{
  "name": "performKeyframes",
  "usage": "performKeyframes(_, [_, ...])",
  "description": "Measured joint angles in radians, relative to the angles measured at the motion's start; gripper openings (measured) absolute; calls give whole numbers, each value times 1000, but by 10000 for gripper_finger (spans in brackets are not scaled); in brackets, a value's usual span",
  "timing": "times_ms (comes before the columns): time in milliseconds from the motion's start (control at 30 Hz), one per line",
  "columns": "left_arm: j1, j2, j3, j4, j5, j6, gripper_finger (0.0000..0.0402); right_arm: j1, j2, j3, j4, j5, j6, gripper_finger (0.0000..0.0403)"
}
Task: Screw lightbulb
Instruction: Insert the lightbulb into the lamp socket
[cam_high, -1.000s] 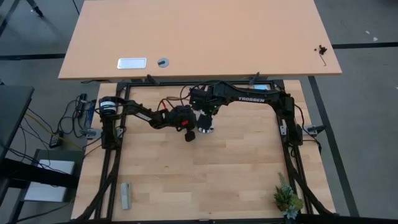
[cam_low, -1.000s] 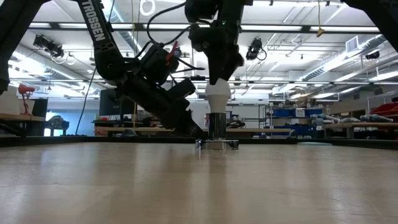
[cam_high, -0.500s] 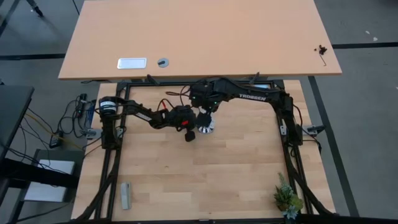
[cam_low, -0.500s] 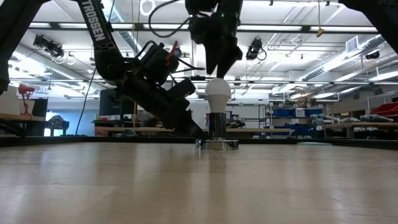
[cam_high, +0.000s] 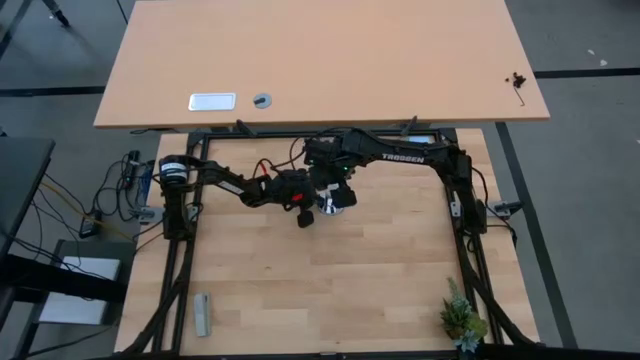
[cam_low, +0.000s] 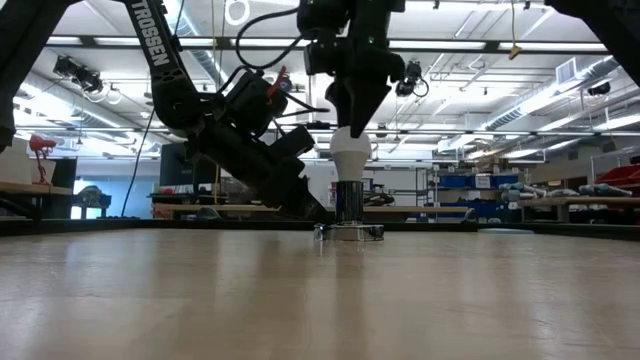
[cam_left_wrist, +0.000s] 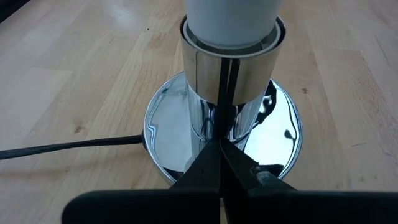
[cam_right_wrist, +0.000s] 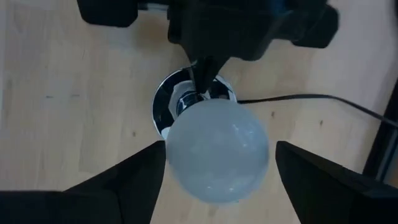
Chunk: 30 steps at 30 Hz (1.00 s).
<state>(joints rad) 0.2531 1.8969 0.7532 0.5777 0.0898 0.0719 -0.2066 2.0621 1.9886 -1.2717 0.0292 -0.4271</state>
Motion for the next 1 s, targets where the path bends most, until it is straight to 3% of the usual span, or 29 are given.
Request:
performKeyframes(233, [0,0,0,0,1,1,0,0,-7,-38,28,1,169,280])
performKeyframes(433, [0,0,0,-1,1,0,0,-3,-9,-48,25,31,732,263])
performKeyframes(500, [0,0,0,-1,0,0,0,-5,-9,-48,22,25,851,268])
performKeyframes(633, [0,0,0,-1,1,0,0,-4,-7,-48,21,8,847,289])
performKeyframes(1000, [0,0,0,-1,1,-1,0,5,2,56,-63,-13,530,330])
